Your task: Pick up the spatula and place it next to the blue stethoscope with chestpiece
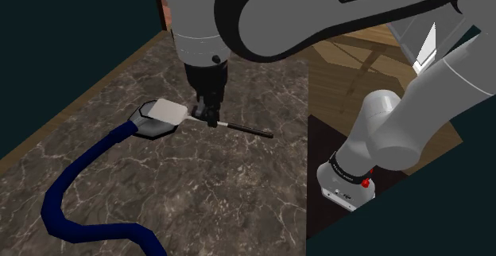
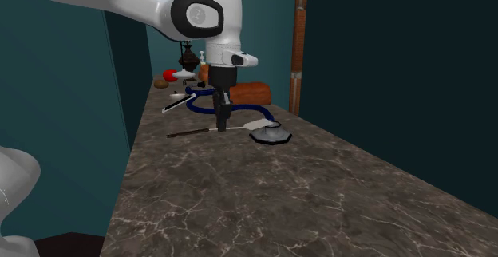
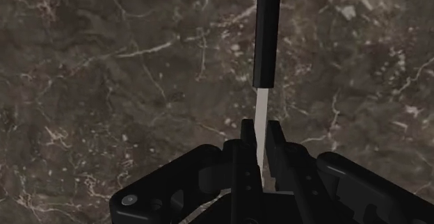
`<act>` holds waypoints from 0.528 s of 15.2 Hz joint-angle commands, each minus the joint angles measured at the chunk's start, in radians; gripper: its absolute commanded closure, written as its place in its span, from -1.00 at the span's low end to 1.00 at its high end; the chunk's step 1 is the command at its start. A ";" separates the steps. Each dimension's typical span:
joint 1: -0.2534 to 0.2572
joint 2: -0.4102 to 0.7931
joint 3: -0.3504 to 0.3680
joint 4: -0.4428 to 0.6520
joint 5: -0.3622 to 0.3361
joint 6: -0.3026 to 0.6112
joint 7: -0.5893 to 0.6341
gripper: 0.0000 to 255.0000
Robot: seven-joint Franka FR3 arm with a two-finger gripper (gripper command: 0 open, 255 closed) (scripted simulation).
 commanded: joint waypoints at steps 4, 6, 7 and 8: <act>0.001 0.012 0.005 -0.056 -0.001 0.068 0.001 1.00; 0.002 0.015 0.006 -0.074 -0.001 0.090 0.001 1.00; 0.002 0.016 0.006 -0.074 -0.001 0.090 0.001 1.00; 0.002 0.016 0.006 -0.074 -0.001 0.090 0.001 1.00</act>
